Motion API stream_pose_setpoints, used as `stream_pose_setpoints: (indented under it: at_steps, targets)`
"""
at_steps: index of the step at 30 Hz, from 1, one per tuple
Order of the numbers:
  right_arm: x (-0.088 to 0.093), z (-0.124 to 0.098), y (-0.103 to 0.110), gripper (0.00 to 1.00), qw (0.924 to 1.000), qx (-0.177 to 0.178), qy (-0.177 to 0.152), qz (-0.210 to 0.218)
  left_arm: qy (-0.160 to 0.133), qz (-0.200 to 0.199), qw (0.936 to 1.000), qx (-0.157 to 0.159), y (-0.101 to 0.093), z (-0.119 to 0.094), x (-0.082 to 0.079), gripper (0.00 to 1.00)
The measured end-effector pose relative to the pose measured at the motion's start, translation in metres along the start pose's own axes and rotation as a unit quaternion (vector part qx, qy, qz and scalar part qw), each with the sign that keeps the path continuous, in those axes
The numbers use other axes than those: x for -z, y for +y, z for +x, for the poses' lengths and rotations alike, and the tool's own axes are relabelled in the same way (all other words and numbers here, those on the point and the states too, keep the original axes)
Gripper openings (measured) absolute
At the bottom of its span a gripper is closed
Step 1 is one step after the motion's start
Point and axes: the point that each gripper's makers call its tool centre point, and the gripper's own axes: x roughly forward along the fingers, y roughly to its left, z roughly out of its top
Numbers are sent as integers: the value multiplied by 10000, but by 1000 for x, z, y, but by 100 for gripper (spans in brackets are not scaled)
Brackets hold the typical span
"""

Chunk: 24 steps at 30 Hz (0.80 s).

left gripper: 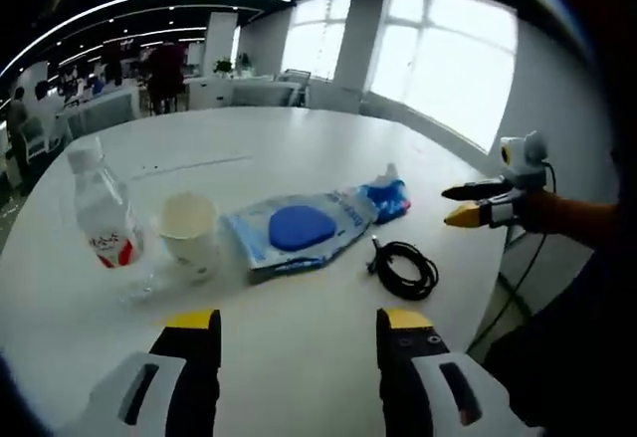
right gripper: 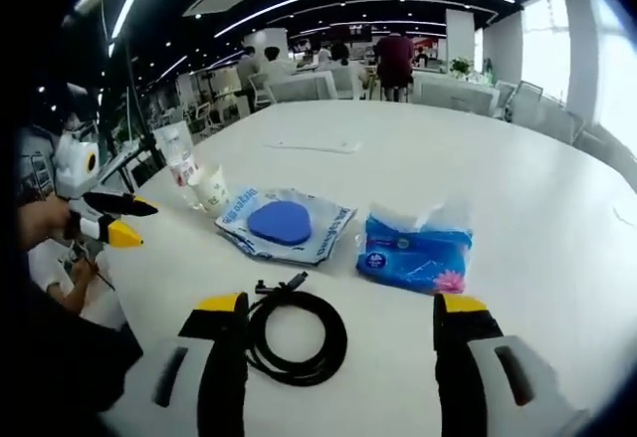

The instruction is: Arrange the tabletop items into an orderly group along one side of the table until the central work area is clear of visible clutter.

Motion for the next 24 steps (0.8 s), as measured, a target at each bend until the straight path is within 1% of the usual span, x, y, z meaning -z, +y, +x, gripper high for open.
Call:
stream_pose_setpoints:
  at_steps: [2, 4, 6, 7, 10, 12, 13, 16, 20, 21, 24]
  targets:
    - [-3, -5, 0, 79, 10000, -33, -41, -32, -74, -91, 9999, -106, 12, -12, 1, 68]
    - [-7, -10, 1, 82, 9999, -59, -109, -16, -135, -166, 9996, -177, 19, -22, 0, 72]
    - [-9, -15, 2, 84, 9999, -65, -110, -2, -94, -139, 9994, -295, 31, -32, 1, 75]
    - [-10, -17, 2, 84, 9999, -69, -122, -1, -88, -110, 9994, -318, 30, -36, -4, 77]
    - [-10, -23, 2, 88, 9998, -77, -172, 43, -114, -151, 9992, -355, 32, -48, -11, 84]
    - [-8, -25, 0, 91, 9998, -93, -158, 70, -130, -157, 9991, -377, 31, -52, -12, 87]
    - [-7, -27, -1, 91, 9998, -76, -139, 73, -126, -145, 9991, -373, 35, -53, -10, 87]
    - [-6, -33, -2, 93, 9999, -10, -121, 58, -97, -96, 9991, -405, 38, -55, -10, 90]
    - [-3, -42, -8, 98, 10000, 22, -82, 34, -240, -263, 9983, -468, 42, -65, -14, 95]
    - [-2, -44, -9, 99, 10000, 24, -74, 26, -239, -291, 9981, -479, 43, -67, -14, 95]
    - [2, -50, -15, 99, 10000, 22, -22, 24, -272, -335, 9976, -541, 46, -75, -14, 98]
